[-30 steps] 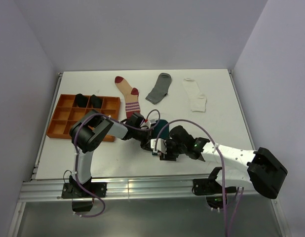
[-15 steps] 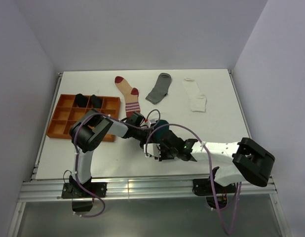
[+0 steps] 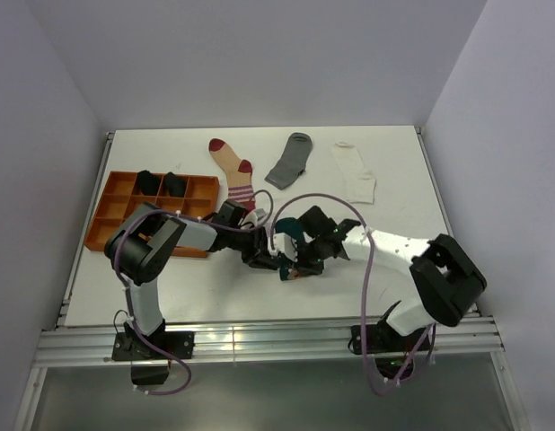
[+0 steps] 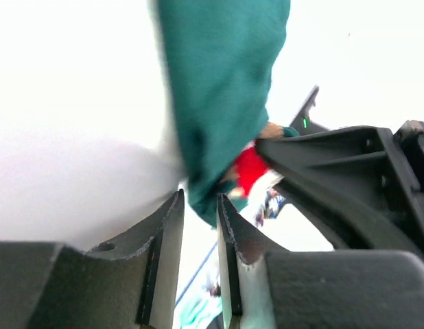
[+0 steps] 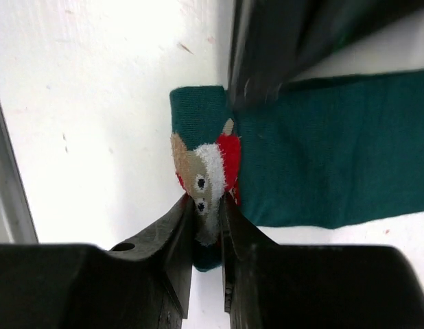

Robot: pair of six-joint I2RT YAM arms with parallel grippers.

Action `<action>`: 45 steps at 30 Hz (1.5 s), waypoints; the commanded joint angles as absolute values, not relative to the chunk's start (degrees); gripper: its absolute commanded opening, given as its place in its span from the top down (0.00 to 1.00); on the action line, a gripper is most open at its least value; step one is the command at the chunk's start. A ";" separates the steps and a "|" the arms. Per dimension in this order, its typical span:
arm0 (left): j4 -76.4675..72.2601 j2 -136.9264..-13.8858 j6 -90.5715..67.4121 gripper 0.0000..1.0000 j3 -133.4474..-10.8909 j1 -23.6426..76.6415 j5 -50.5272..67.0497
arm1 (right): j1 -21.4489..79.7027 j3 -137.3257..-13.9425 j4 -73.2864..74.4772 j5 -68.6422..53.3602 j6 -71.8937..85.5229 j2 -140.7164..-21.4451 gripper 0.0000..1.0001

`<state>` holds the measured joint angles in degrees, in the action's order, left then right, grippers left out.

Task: Roll the socks
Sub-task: Roll the sock at the center of the board.

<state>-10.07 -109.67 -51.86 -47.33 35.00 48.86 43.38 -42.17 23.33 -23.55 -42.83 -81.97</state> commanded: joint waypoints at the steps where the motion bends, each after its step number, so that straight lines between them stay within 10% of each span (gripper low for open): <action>1: -10.99 -105.74 -49.49 0.69 -45.53 32.52 41.49 | 39.03 -48.76 37.42 -33.56 -46.66 -87.35 0.83; 17: -19.33 -85.35 -40.87 0.65 -36.12 35.75 20.67 | 24.35 -80.50 77.33 -52.21 -59.68 -124.70 0.82; 45: -20.92 -101.86 -27.34 0.59 -47.11 51.77 20.12 | 22.85 -79.19 63.98 -42.80 -42.98 -126.30 0.82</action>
<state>-18.98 -102.26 -29.34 -48.07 51.53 18.50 23.51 -80.07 69.71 -48.10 -41.74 -125.99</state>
